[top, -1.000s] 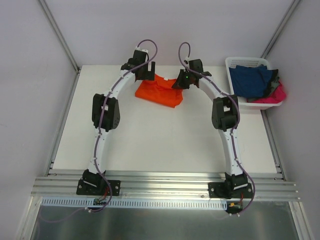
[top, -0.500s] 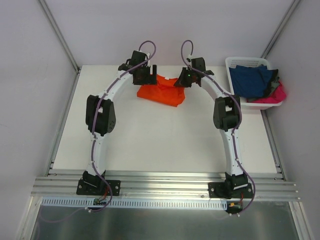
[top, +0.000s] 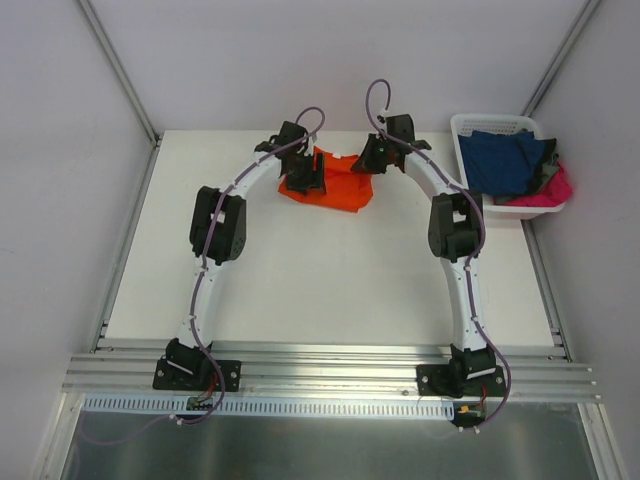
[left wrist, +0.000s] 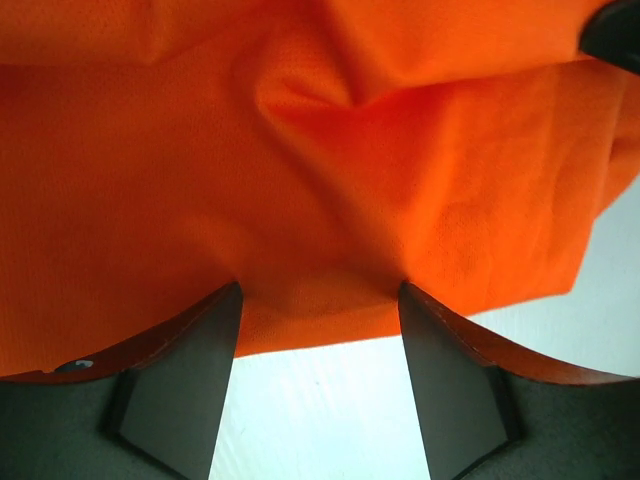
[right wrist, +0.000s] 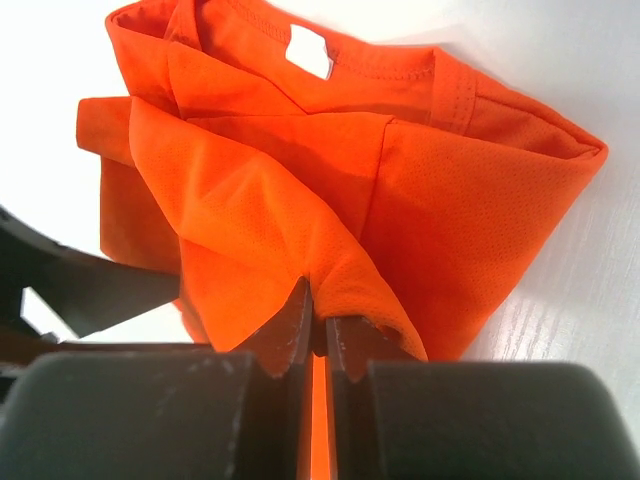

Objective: Fold and stack the t-shirts
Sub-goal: Fold the long partially folded tshirt into a neat square

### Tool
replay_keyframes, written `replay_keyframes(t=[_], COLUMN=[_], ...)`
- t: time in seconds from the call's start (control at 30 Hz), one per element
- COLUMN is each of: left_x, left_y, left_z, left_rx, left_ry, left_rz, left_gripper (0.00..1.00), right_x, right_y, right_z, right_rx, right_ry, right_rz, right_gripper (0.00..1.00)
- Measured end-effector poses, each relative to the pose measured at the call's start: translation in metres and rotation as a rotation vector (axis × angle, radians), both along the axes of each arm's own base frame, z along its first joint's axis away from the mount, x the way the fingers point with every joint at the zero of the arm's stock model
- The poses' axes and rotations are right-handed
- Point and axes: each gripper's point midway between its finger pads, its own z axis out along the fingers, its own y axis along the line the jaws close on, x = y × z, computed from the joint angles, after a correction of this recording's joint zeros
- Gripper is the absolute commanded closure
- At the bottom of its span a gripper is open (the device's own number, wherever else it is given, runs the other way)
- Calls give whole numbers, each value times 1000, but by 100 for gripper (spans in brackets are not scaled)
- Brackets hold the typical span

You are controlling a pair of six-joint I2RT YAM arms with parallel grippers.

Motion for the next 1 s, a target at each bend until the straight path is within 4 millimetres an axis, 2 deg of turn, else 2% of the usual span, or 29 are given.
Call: replay_keyframes(t=[0.1,0.13,0.2,0.23,0.27,0.33,0.43,0.5,0.63,0.83,0.93,1.0], left_x=[1,1,0,0,-1,-5,-12,-26,-54,-93,-107,-119], left_y=[-3,-4,-7,-8,-9,-10,-11,-8,-5,-4,-1,1], left_z=[-9,-9,-8,-7,-7,-10,-10,-11,-11,-13,-14,-13], left_rx=[-11,-19,-32,-37,-45,-52,-68,-68,-69,-47,-34,-20], left_ry=[20,24,26,28,32,43,51,75,134,197,216,227], left_rz=[2,-1,-7,-10,-16,-22,-32,-38,-46,-64,-70,-76], left_gripper=[37,37,37,37,38,37,39,39,41,46,46,39], right_x=[1,1,1,2,2,3,4,1,-8,-36,-52,-60], right_y=[-1,-1,-2,-3,-4,-6,-9,-12,-12,-8,-6,-6], right_z=[0,0,0,-1,-1,-1,1,6,32,81,90,92], right_rx=[0,0,-1,-4,-4,-9,-10,-9,24,110,139,151], right_ry=[0,0,2,3,4,1,-4,-2,-11,-13,5,22], right_rz=[-2,-3,-9,-14,-20,-20,-22,-25,-29,-22,-11,-8], right_gripper=[96,76,52,31,16,1,3,3,1,1,1,1])
